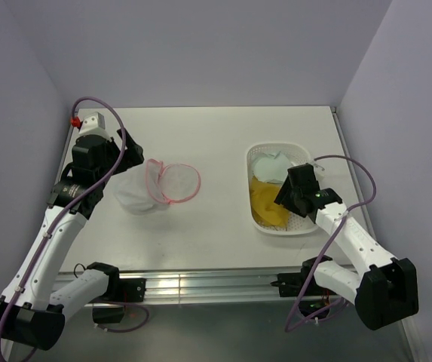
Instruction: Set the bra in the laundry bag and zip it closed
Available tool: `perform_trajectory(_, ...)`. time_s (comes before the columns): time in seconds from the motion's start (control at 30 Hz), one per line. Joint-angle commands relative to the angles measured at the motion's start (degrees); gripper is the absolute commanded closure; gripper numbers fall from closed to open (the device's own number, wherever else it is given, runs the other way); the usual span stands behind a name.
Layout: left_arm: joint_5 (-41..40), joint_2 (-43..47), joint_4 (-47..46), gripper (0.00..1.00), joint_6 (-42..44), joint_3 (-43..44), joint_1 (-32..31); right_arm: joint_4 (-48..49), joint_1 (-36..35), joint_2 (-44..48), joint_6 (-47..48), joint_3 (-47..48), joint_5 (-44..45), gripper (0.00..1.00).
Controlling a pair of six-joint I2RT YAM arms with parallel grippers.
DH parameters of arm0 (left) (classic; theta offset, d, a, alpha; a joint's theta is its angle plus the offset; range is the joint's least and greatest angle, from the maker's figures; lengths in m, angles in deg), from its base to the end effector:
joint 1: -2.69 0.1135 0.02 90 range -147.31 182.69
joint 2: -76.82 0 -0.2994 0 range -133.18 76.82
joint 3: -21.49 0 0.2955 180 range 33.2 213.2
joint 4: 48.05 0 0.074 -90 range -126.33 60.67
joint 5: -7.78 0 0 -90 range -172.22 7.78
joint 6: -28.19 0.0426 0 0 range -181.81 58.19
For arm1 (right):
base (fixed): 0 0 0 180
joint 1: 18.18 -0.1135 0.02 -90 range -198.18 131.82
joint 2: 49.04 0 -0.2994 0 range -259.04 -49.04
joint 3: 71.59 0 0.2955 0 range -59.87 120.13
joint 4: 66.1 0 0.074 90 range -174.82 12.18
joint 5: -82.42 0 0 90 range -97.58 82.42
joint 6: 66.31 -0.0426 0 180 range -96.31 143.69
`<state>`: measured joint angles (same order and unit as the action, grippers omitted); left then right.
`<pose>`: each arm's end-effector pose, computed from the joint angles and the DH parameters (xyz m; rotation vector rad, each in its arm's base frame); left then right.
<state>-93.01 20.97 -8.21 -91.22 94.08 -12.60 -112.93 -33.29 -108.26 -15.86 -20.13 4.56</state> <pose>0.2350 -0.0560 0.4009 -0.3654 1.9466 -0.3239 0.2211 0.0504 0.2366 0.6111 2.4216 0.1300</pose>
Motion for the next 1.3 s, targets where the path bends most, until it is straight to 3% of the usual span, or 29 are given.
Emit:
perform_trajectory(0.0, 0.33, 0.57, -1.49, 0.01, 0.32, 0.82, 0.17, 3.20, 0.35, -0.28, -0.79, -2.21, -2.29, 0.35)
perform_trajectory(0.27, 0.24, 0.48, -1.49, 0.01, 0.32, 0.82, 0.17, 6.37, 0.35, -0.72, -1.41, -2.48, -3.70, 0.53)
perform_trajectory(0.33, 0.24, 0.40, -1.31, 0.01, 0.32, 0.82, 0.17, 6.02, 0.35, -0.20, -1.23, -1.96, -3.53, 0.69)
perform_trajectory(0.37, 0.15, 0.40, -1.40, 0.01, 0.32, 0.82, 0.17, 5.24, 0.35, 0.07, -1.06, -1.17, -2.92, 0.82)
perform_trajectory(0.5, -0.02, 0.40, -1.40, 0.01, 0.40, 0.73, 0.17, 2.34, 0.44, 2.00, -0.18, 1.55, -1.68, 0.99)
perform_trajectory(0.97, -0.02, 0.31, -1.49, 0.01, 0.23, 0.73, 0.17, -7.78, 2.72, 7.63, 4.65, 22.03, 1.83, 1.00)
perform_trajectory(1.27, 0.24, -0.22, -1.40, 0.01, 0.14, 0.82, 0.17, -6.64, 0.79, 4.12, 4.57, 36.53, -7.39, 1.00)
